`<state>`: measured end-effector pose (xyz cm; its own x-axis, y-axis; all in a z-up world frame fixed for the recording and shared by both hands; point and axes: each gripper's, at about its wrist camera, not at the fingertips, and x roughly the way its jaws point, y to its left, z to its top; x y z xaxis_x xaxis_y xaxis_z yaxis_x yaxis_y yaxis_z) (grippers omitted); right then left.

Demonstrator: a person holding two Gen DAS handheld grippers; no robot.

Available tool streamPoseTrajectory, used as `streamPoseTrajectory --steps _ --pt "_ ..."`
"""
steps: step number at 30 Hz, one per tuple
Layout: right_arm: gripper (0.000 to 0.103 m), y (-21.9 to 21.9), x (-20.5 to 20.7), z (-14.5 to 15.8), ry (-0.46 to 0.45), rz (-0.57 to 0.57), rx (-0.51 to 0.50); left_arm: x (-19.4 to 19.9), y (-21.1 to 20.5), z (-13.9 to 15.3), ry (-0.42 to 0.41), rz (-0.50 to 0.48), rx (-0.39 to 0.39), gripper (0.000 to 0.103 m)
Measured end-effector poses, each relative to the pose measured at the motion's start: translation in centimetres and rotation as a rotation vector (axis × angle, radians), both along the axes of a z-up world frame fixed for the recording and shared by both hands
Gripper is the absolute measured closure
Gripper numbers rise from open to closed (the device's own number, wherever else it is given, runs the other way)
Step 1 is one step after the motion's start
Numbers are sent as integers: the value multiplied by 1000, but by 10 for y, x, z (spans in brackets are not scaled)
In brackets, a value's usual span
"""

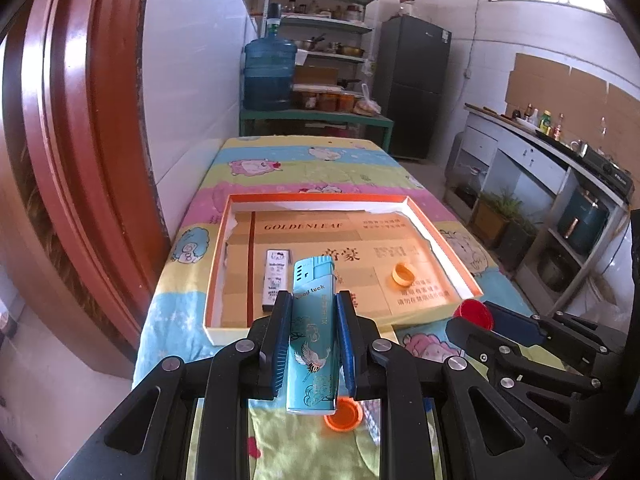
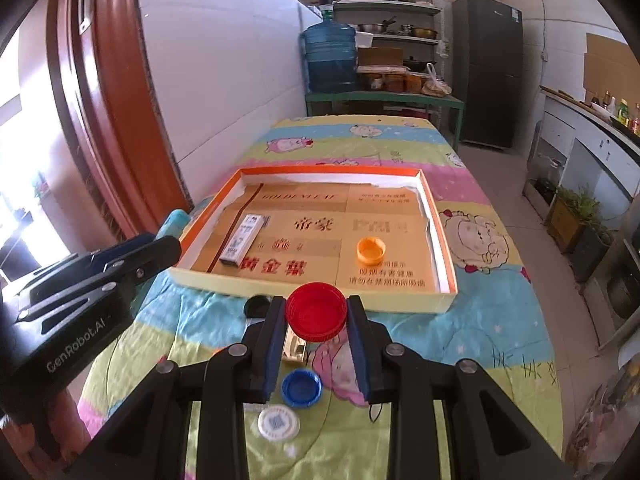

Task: Organize rigid objects
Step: 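Carry the blue lighter with the left gripper while the right gripper carries the red cap into the tray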

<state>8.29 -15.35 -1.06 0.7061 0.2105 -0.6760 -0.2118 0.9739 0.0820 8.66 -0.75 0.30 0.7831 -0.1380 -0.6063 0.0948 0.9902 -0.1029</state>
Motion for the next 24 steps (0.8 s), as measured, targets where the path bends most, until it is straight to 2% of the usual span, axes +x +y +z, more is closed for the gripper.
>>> streamPoseTrajectory --steps 15,24 --pt "73 -7 47 9 -29 -35 -42 55 -11 3 10 0 4 80" --pt "73 -21 86 6 18 -39 -33 98 -21 2 36 -20 19 80"
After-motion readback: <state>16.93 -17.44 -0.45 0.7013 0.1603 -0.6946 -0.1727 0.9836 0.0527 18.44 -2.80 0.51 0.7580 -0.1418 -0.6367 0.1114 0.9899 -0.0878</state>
